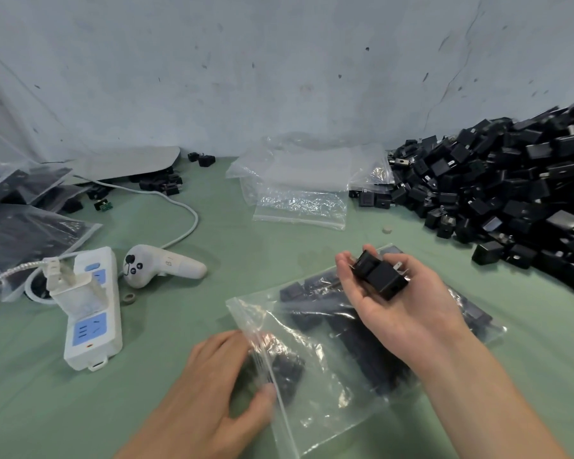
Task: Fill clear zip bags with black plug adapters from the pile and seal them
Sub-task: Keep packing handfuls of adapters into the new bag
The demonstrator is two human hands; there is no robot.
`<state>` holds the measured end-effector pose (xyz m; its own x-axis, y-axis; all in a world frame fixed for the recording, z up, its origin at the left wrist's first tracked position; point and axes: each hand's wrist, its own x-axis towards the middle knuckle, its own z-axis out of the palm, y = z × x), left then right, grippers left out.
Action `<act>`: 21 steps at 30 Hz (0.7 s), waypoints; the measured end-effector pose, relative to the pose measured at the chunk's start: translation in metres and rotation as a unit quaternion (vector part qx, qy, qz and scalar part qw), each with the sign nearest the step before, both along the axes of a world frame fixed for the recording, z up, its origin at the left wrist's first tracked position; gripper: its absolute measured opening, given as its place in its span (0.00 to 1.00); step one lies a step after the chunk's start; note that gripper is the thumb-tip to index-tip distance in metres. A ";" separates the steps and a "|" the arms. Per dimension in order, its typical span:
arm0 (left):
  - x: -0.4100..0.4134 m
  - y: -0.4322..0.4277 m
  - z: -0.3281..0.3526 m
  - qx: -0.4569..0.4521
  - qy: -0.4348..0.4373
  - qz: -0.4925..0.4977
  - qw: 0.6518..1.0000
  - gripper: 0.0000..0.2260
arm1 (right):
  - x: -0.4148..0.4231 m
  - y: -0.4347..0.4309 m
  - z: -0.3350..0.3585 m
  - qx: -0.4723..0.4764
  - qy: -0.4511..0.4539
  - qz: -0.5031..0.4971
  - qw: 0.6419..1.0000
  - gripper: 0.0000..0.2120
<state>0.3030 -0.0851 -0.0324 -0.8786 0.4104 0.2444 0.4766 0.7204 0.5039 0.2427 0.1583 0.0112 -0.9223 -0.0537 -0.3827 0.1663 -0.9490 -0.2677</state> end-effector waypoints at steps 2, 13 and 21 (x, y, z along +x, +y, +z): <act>-0.003 0.001 0.000 -0.020 0.000 -0.006 1.000 0.22 | 0.000 0.000 0.001 -0.001 0.003 0.001 1.000 0.11; -0.023 0.026 0.001 -0.088 0.034 -0.016 0.995 0.22 | 0.004 -0.003 0.000 -0.003 -0.009 0.009 1.000 0.12; -0.026 0.035 -0.003 -0.032 0.023 0.028 0.999 0.13 | 0.009 -0.001 0.001 -0.027 0.001 0.012 1.000 0.14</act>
<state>0.2773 -0.0496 -0.0352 -0.8890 0.3769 0.2602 0.4564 0.7763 0.4348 0.2515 0.1575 0.0119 -0.9215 -0.0975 -0.3760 0.1894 -0.9579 -0.2158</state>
